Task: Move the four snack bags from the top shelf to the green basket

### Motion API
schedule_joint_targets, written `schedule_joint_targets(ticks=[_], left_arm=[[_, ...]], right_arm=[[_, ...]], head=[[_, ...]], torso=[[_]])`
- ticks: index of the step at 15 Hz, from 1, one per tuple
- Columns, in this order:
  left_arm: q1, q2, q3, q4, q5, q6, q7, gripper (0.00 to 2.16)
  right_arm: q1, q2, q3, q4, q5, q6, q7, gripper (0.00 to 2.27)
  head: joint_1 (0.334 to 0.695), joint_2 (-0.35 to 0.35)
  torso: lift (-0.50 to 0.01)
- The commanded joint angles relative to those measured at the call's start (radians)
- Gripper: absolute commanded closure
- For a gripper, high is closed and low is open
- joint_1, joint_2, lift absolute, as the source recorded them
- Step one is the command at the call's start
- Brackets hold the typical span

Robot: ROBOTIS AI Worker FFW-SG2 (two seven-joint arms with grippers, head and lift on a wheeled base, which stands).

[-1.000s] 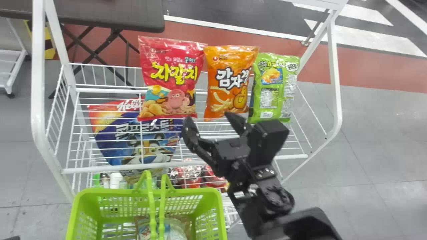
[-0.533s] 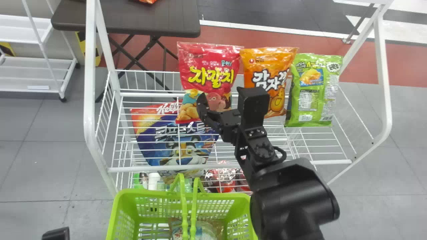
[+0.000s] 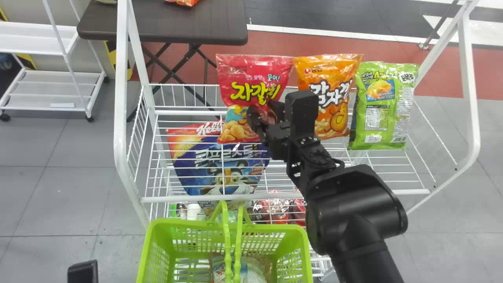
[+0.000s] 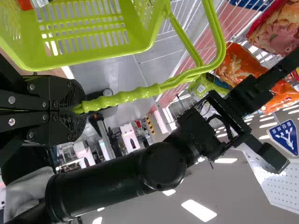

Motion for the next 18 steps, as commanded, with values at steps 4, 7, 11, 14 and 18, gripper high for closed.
schedule_joint_targets(ticks=[4,7,11,14,18], left_arm=[[-0.001,0.000,0.003,-0.002,0.002,0.000,0.002,1.16],[-0.001,-0.003,0.003,-0.002,0.001,0.000,0.002,1.16],[-0.001,-0.006,0.006,-0.002,-0.001,0.000,0.000,1.16],[0.001,-0.009,0.009,0.001,-0.004,0.006,0.002,1.16],[0.007,-0.015,0.015,-0.004,-0.005,0.012,0.002,1.16]], right_arm=[[0.051,0.001,0.002,-0.092,-0.002,0.008,0.050,2.05],[0.129,0.001,-0.003,-0.221,0.001,0.023,0.071,2.05],[0.279,0.001,-0.054,-0.457,-0.042,0.134,0.106,2.04],[0.434,-0.002,-0.104,-0.661,-0.049,0.241,0.109,2.04],[0.684,-0.002,-0.239,-0.894,-0.189,0.284,0.166,2.04]], head=[[0.695,-0.105],[0.695,-0.097],[0.695,-0.107],[0.695,-0.154],[0.695,-0.242]], torso=[[0.000],[0.000],[0.000],[0.000],[0.000]])
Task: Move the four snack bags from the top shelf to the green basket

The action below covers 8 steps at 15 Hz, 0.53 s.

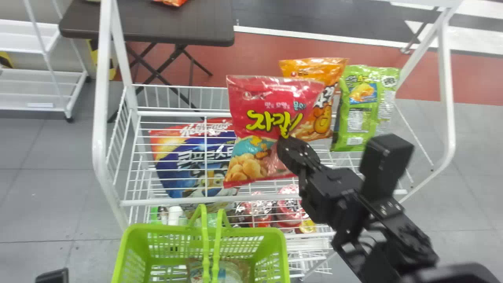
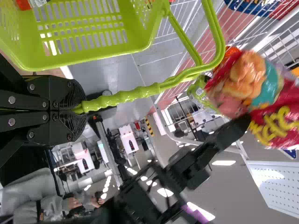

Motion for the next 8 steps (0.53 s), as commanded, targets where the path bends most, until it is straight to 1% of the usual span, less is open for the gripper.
schedule_joint_targets(ticks=[1,3,4,6,8], left_arm=[[0.004,-0.002,0.005,-0.004,0.000,0.004,-0.001,1.16],[0.007,-0.002,0.005,-0.007,0.000,0.007,-0.001,1.16],[0.012,-0.003,0.006,-0.010,0.000,0.007,-0.003,1.16],[0.015,-0.010,0.011,-0.013,0.000,0.007,-0.006,1.16],[0.016,-0.017,0.008,-0.013,-0.003,0.004,-0.009,1.16]], right_arm=[[0.107,0.000,-0.084,-0.106,-0.037,0.097,0.029,2.04],[0.148,0.000,-0.144,-0.149,-0.039,0.300,0.094,2.04],[0.158,0.000,-0.164,-0.158,-0.039,0.395,0.131,2.04],[0.168,0.001,-0.190,-0.163,-0.070,0.542,0.187,2.04],[0.177,0.000,-0.191,-0.127,-0.074,0.548,0.233,2.04]], head=[[0.695,-0.260],[0.695,-0.301],[0.695,-0.345],[0.695,-0.350],[0.695,-0.350]], torso=[[0.000],[0.000],[0.000],[0.000],[0.000]])
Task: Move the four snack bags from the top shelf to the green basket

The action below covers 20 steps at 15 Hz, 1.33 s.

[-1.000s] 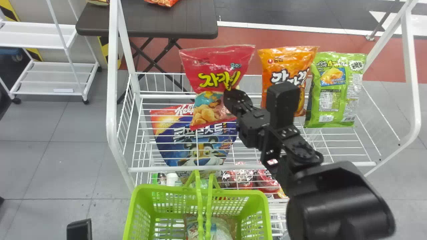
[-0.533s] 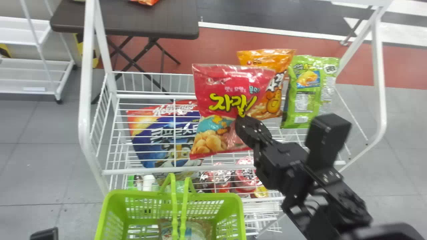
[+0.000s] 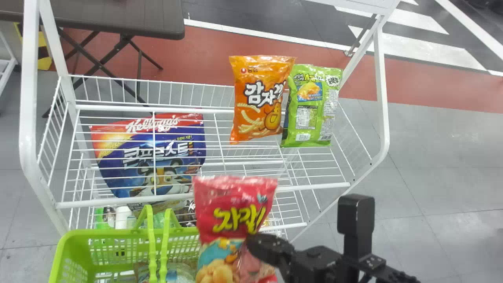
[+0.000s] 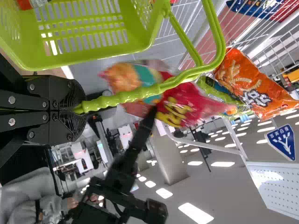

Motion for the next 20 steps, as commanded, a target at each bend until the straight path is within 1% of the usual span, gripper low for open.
schedule_joint_targets(ticks=[1,3,6,9,12,13,14,15,17,18,20], left_arm=[[0.001,-0.008,-0.006,0.000,-0.007,-0.001,0.000,1.16],[0.000,-0.014,-0.010,0.000,-0.012,-0.001,0.001,1.16],[0.000,-0.014,-0.012,-0.002,-0.012,-0.001,0.000,1.16],[0.006,-0.012,-0.012,-0.011,-0.012,-0.001,-0.002,1.16],[0.012,-0.012,-0.012,-0.020,-0.012,-0.001,-0.005,1.16],[0.012,-0.012,-0.012,-0.020,-0.012,-0.001,-0.005,1.16],[0.012,-0.012,-0.012,-0.019,-0.012,-0.001,-0.005,1.16],[0.012,-0.012,-0.012,-0.020,-0.012,-0.001,-0.005,1.16],[0.012,-0.014,-0.016,-0.020,-0.019,-0.001,-0.003,1.16],[0.012,-0.015,-0.016,-0.020,-0.021,-0.001,-0.002,1.16],[0.013,-0.017,-0.018,-0.020,-0.024,-0.001,-0.003,1.16]], right_arm=[[0.005,-0.001,-0.001,0.042,-0.016,0.022,0.019,2.04],[0.005,-0.001,0.013,0.079,-0.039,0.056,0.022,2.04],[0.005,-0.001,0.067,0.151,-0.046,0.037,0.035,2.04],[0.005,-0.003,0.113,0.166,-0.042,0.037,0.047,2.04],[0.004,-0.006,0.128,0.188,-0.030,0.034,0.041,2.03],[0.001,-0.006,0.125,0.194,-0.034,0.034,0.030,1.76],[-0.001,-0.006,0.119,0.198,-0.039,0.034,0.025,0.93],[-0.001,-0.006,0.116,0.198,-0.039,0.034,0.025,0.00],[-0.008,-0.006,0.110,0.198,-0.039,0.025,0.025,0.00],[-0.015,-0.006,0.107,0.198,-0.039,0.019,0.025,0.04],[-0.019,-0.006,0.105,0.208,-0.031,-0.098,0.024,0.06]], head=[[0.695,-0.350],[0.695,-0.350],[0.695,-0.350],[0.695,-0.350],[0.695,-0.307],[0.695,-0.299],[0.695,-0.301],[0.695,-0.305],[0.695,-0.318],[0.695,-0.323],[0.695,-0.326]], torso=[[0.000],[0.000],[0.000],[0.000],[0.000],[0.000],[0.000],[0.000],[0.000],[0.000],[0.000]])
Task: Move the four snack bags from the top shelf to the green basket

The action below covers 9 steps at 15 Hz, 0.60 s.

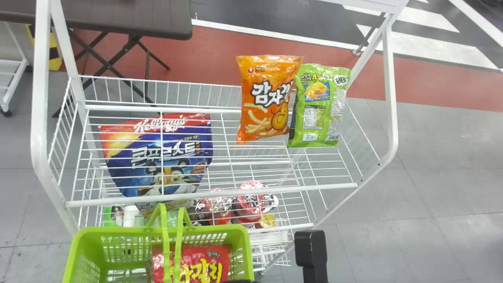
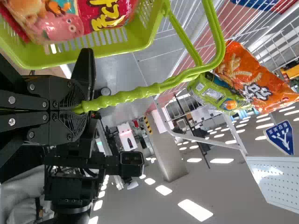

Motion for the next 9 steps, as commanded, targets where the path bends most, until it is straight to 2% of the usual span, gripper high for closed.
schedule_joint_targets(ticks=[1,5,7,9], left_arm=[[0.001,-0.001,-0.001,-0.002,-0.003,0.000,-0.001,1.16],[0.003,-0.001,-0.021,-0.002,-0.020,0.000,0.004,1.16],[0.003,-0.001,-0.030,-0.002,-0.029,0.000,0.005,1.16],[0.003,0.002,-0.032,-0.003,-0.027,0.000,0.007,1.16]], right_arm=[[-0.009,0.001,-0.001,0.023,0.013,-0.186,-0.021,0.07],[-0.131,0.005,-0.001,0.161,0.053,-0.640,-0.216,0.08],[-0.246,0.005,0.000,0.268,0.079,-0.775,-0.300,0.08],[-0.371,0.005,-0.001,0.372,0.119,-0.799,-0.355,0.08]], head=[[0.695,-0.325],[0.695,-0.349],[0.695,-0.350],[0.695,-0.350]], torso=[[0.000],[0.000],[0.000],[0.000]])
